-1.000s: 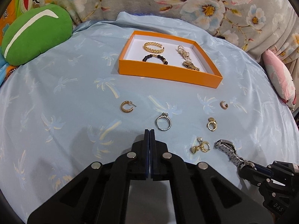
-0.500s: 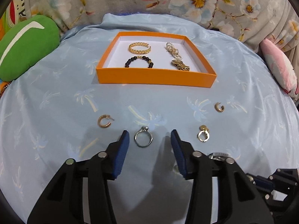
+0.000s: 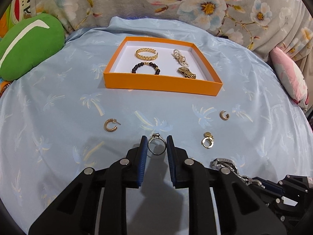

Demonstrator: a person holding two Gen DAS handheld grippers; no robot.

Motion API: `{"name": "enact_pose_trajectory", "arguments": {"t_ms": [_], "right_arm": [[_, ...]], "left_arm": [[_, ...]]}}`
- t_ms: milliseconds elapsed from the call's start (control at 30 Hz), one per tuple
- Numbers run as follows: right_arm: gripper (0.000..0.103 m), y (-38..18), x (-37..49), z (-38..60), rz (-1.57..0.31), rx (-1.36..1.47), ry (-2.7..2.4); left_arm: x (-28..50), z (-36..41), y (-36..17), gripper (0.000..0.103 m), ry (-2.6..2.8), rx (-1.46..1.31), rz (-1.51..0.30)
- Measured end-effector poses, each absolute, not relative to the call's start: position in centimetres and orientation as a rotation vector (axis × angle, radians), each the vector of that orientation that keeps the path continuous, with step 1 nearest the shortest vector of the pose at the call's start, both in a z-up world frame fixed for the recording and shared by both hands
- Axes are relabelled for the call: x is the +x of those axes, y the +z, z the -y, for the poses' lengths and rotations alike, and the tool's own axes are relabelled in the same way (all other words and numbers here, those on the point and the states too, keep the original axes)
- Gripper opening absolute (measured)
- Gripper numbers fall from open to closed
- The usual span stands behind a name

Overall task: Organize jewelry
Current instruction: 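Grasp the silver ring with the left gripper while the right holds the silver watch, then carry the silver ring and silver watch with both grippers over the orange box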

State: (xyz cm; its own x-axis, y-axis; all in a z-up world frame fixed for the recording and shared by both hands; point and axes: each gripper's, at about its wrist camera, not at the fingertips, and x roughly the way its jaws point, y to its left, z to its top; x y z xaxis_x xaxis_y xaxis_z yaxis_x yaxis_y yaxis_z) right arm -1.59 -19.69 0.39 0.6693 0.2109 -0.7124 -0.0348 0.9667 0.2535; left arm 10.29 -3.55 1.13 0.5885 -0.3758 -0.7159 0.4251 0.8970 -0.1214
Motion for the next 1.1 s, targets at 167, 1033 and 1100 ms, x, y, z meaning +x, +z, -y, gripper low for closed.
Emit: {"name": "enact_pose_trajectory", "arguments": {"t_ms": [167, 1033, 1100], "right_arm": [[0.009, 1.8, -1.9, 19.5, -0.799, 0.245, 0.148], [0.009, 12.4, 16.6, 22.3, -0.6, 0.164, 0.063], [0.009, 12.1, 18.2, 22.6, -0.595, 0.175, 0.059]], "left_arm": [[9.0, 2.4, 2.2, 0.019, -0.473, 0.04, -0.806], [21.5, 5.1, 9.7, 0.019, -0.446, 0.039, -0.684], [23.4, 6.0, 9.7, 0.019, -0.45, 0.032, -0.688]]}}
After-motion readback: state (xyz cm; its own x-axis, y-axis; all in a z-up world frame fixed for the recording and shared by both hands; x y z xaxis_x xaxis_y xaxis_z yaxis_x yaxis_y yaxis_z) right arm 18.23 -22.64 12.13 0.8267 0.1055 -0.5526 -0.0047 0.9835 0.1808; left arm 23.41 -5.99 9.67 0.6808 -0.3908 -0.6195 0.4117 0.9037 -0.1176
